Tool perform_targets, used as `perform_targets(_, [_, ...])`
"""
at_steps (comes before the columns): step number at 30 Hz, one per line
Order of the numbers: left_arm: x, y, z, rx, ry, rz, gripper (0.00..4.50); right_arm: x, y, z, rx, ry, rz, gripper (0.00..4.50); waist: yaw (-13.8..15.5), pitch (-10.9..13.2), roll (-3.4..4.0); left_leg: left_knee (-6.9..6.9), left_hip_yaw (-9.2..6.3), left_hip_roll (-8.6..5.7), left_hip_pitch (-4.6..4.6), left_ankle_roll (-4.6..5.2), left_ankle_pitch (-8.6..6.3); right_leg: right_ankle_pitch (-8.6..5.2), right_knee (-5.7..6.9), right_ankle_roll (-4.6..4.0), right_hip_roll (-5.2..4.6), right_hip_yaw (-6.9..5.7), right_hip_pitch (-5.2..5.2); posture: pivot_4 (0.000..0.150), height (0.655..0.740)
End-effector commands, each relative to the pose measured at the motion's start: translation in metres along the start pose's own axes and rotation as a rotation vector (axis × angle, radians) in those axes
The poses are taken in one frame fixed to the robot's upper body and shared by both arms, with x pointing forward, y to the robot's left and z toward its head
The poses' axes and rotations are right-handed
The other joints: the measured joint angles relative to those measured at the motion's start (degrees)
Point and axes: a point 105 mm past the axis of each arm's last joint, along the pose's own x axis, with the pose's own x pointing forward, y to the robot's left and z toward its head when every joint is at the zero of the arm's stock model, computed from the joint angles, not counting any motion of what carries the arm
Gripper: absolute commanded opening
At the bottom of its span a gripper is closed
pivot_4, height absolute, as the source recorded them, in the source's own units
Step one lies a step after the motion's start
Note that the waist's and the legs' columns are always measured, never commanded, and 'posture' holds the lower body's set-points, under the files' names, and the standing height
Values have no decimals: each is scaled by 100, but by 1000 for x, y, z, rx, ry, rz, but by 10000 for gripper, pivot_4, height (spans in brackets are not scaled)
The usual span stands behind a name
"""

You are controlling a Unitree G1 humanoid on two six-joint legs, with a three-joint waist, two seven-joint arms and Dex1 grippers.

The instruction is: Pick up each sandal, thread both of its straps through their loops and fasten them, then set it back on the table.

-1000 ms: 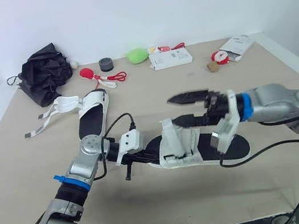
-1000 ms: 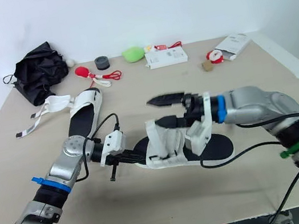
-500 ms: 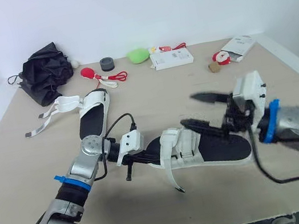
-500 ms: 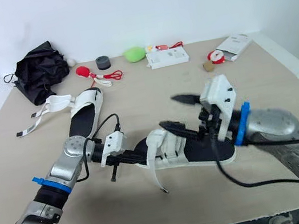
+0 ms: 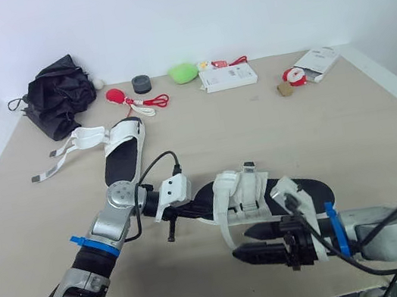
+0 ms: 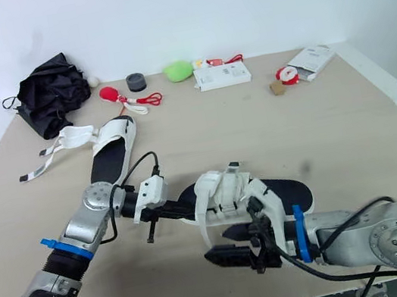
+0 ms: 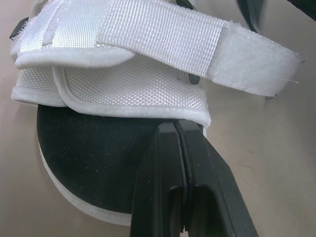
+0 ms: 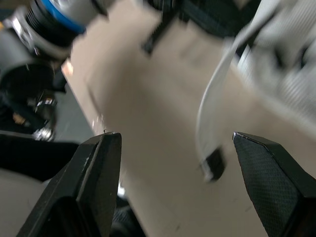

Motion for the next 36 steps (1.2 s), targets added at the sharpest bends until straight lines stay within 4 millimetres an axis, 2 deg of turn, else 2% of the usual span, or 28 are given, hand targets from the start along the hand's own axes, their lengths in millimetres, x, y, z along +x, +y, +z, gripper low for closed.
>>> perform_targets(1, [7,-25,-36,-117,122,-93,0,6,-2,5,52,12,0,38793,-2,0,-3,0,0,0,0,2,-2,0,-3,1,1,0,2,1500,7400])
perform_targets(8, [6,-25,-35,-121,127,-96,0,15,0,17,69,59,16,38793,-6,0,-3,-1,0,0,-4,8,-12,3,-13,6,2,-1,1,1500,7400])
perform_targets(18, [3,-27,-35,-129,129,-79,0,24,-7,6,17,167,-23,38793,-15,-1,-3,-1,-1,1,-6,11,-31,7,-15,-4,2,-4,1,1500,7400])
perform_targets(21, [3,-27,-35,-132,127,-75,0,25,-15,7,-9,171,-60,30756,-20,-1,-3,-1,-2,1,-5,10,-32,6,-15,-3,3,-5,1,1500,7400])
perform_targets(25, [4,-27,-34,-133,124,-73,0,24,-17,12,-16,150,-59,12732,-20,-1,-3,-1,-1,1,-6,10,-36,4,-16,-4,3,-6,1,1500,7400])
perform_targets(27, [4,-27,-34,-133,121,-73,0,23,-15,14,-16,143,-48,1733,-20,-1,-3,-1,-1,1,-6,11,-40,3,-16,-5,3,-6,1,1500,7400])
perform_targets(28, [5,-28,-34,-134,120,-73,0,22,-14,14,-15,139,-35,251,-20,-1,-3,-1,-1,1,-6,11,-41,3,-16,-5,3,-6,1,1500,7400])
perform_targets(32, [6,-29,-34,-137,117,-73,0,18,-1,22,17,89,59,251,-19,-1,-3,0,-1,1,-6,12,-44,2,-17,-4,3,-6,2,1500,7400])
perform_targets(36, [7,-30,-35,-140,116,-74,0,6,24,48,33,-54,230,251,-17,-1,-3,0,-1,1,-6,13,-49,1,-18,-3,4,-6,3,1500,7400])
